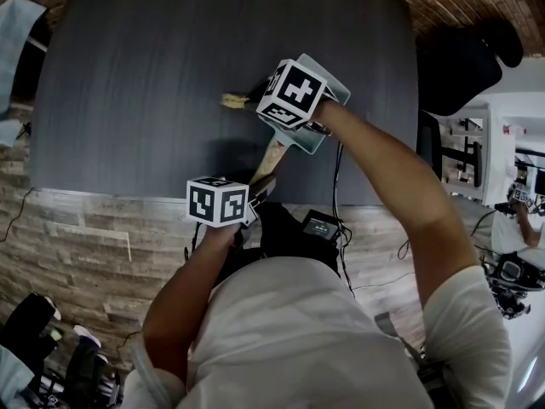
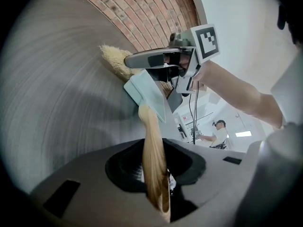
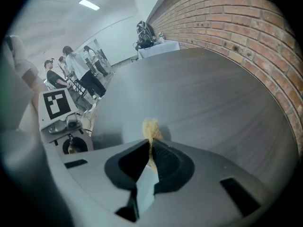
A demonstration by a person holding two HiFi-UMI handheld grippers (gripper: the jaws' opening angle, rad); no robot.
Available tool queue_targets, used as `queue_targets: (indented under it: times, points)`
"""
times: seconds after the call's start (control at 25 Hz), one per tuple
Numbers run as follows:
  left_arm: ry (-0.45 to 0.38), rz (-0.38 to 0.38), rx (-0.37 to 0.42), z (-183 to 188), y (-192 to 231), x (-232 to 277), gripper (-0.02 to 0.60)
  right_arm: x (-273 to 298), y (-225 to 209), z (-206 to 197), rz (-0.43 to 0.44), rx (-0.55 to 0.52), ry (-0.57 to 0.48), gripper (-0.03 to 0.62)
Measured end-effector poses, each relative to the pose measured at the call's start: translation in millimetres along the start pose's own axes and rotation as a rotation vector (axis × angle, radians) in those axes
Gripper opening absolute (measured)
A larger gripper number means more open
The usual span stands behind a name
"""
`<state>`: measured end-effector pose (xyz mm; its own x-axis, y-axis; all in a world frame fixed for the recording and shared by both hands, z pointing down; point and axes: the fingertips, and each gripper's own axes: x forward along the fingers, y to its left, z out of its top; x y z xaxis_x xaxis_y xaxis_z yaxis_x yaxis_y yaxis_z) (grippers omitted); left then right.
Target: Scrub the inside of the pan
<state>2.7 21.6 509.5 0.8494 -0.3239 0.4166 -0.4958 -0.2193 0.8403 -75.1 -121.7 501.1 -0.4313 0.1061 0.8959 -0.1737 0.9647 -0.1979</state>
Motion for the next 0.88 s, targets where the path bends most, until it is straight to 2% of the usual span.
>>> queue_targets:
  times: [0.2, 0.56, 0.72, 0.88]
  points:
    - [0.006, -0.007, -0.003, -0.3, -0.2, 0.3, 0.107, 5.8, 23.8, 10.7, 0.035, -0.043, -0.019, 0.032]
    - [0.014, -0.002, 0.011, -1.1, 2.4, 0.1, 0.107, -6.5, 55.1, 14.4, 0.066, -0.042, -0.092, 0.032]
    - [0.017, 0.001, 0.014, -0.8, 1.3, 0.7, 0.107, -6.1, 67.5, -5.7, 0.065, -0.045, -0.066, 0.031]
    - [0.018, 0.002, 0.017, 0.5, 0.8, 1.8, 0.107, -0.2, 66.2, -28.8, 0.024, -0.091, 0.008, 0.031]
